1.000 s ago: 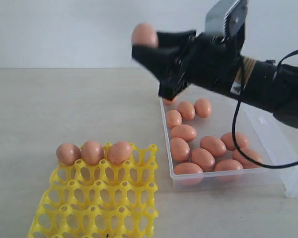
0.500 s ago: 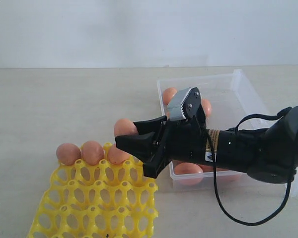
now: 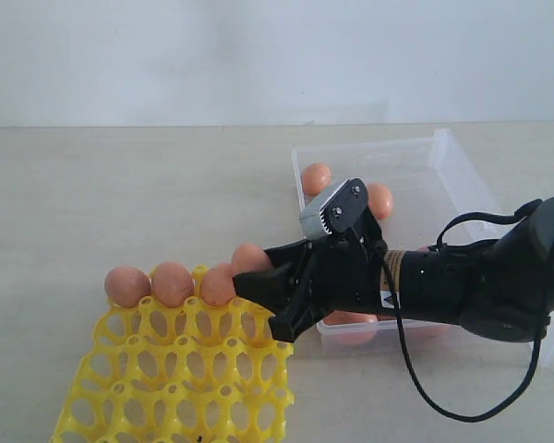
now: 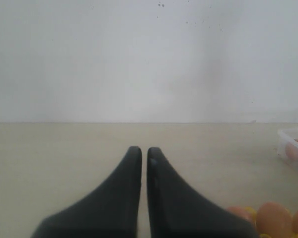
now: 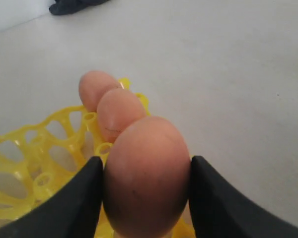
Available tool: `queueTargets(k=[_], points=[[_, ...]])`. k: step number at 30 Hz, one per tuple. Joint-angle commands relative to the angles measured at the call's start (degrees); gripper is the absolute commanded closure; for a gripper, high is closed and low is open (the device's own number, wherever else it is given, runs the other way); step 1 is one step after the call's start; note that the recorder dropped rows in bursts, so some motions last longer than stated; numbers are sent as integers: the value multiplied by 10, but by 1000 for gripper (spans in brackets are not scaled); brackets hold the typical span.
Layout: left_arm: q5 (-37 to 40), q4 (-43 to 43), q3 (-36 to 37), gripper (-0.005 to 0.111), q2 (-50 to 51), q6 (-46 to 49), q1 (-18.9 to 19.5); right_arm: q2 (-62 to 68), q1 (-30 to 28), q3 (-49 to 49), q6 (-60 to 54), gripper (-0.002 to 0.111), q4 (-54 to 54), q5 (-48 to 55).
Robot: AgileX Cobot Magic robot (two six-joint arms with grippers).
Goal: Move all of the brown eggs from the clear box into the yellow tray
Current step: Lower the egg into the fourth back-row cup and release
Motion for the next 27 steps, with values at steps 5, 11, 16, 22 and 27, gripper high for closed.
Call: queueTargets(k=[5, 11, 16, 22, 27], points=[[0, 0, 2, 103, -2, 2, 2, -1, 1, 3, -23, 108, 38, 32], [0, 0, 2, 103, -2, 2, 2, -1, 1, 3, -23, 108, 46, 33], [0, 0, 2, 103, -2, 2, 2, -1, 2, 3, -23, 108, 42, 39], [0, 0, 2, 103, -2, 2, 2, -1, 10, 3, -34, 108, 41, 52], [-3, 0, 2, 103, -2, 2, 2, -1, 11, 3, -38, 108, 44, 56]])
